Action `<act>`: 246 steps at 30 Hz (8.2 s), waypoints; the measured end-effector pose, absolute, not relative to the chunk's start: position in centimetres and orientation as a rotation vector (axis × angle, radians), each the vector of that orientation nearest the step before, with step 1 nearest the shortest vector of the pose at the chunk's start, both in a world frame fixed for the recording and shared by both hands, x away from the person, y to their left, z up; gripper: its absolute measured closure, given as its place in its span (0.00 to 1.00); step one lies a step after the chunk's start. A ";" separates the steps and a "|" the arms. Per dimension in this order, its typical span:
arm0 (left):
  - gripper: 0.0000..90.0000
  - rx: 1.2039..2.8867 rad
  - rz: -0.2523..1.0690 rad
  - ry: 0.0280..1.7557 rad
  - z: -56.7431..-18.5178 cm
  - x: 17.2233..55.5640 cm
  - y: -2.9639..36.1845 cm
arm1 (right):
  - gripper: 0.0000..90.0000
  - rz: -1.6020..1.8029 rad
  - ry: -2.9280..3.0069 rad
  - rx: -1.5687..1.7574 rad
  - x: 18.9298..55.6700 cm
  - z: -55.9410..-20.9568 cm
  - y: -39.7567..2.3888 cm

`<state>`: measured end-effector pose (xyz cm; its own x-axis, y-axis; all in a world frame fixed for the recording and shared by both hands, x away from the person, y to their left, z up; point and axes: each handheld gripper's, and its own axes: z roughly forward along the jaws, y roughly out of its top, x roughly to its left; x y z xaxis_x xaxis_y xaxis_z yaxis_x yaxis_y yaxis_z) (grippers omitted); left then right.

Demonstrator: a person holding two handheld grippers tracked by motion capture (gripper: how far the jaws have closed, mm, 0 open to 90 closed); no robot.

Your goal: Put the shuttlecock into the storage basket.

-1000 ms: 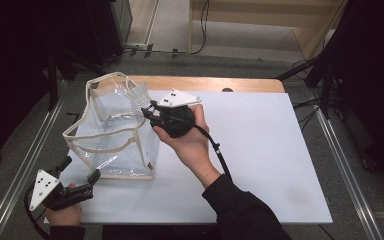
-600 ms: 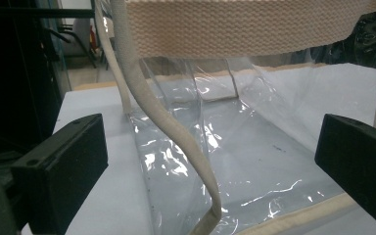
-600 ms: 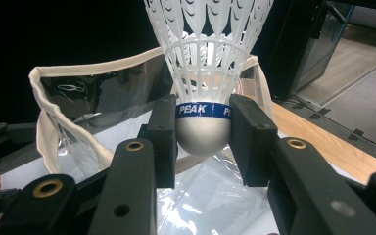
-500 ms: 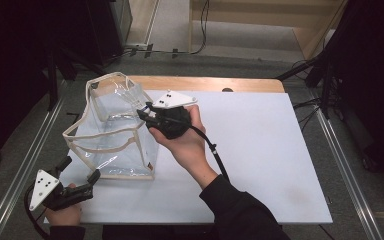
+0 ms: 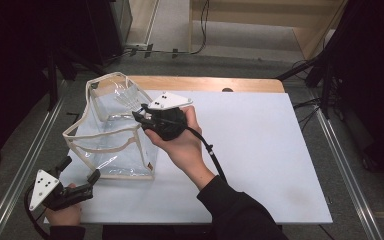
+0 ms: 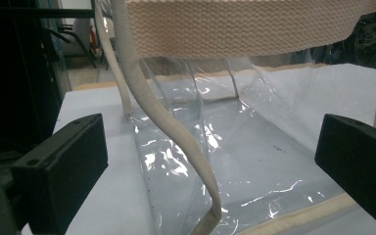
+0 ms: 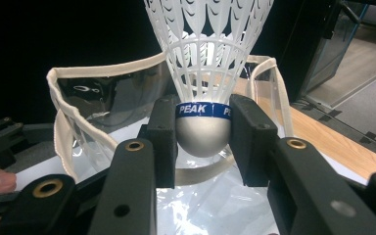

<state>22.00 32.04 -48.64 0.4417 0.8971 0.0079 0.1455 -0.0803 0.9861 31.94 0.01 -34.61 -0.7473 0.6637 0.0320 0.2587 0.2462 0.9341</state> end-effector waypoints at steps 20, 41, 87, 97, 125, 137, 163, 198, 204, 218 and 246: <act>0.00 1.539 0.815 0.950 -48.6 22.0 32.1 | 0.70 1.506 2.183 0.831 32.1 -34.9 1.4; 0.00 1.539 0.814 0.950 -48.6 22.0 32.1 | 0.50 1.568 2.185 0.857 32.0 -34.6 0.8; 0.00 1.545 0.815 0.952 -48.6 22.0 32.0 | 0.00 1.550 2.143 0.887 30.2 -37.5 -4.5; 0.00 1.544 0.814 0.952 -48.6 22.0 32.0 | 0.00 1.535 2.135 0.900 30.0 -38.5 -5.4; 0.00 1.546 0.814 0.951 -48.6 22.0 32.0 | 0.00 1.511 2.103 0.975 29.4 -42.1 -8.1; 0.00 1.546 0.815 0.952 -48.6 22.0 32.0 | 0.00 1.493 2.083 1.015 29.1 -43.3 -9.6; 0.00 1.549 0.816 0.953 -48.6 22.0 31.9 | 0.00 1.453 2.037 1.072 27.9 -45.7 -13.4; 0.00 1.549 0.813 0.955 -48.6 22.0 31.9 | 0.00 1.412 1.958 1.143 25.7 -47.7 -19.4; 0.00 1.551 0.813 0.955 -48.6 22.0 31.9 | 0.00 1.401 1.945 1.155 25.2 -48.1 -20.4; 0.00 1.547 0.813 0.955 -48.6 22.0 32.0 | 0.00 1.374 1.914 1.156 24.3 -48.5 -22.4; 0.00 1.549 0.817 0.954 -48.6 22.0 32.0 | 0.00 1.358 1.865 1.166 22.4 -49.4 -27.0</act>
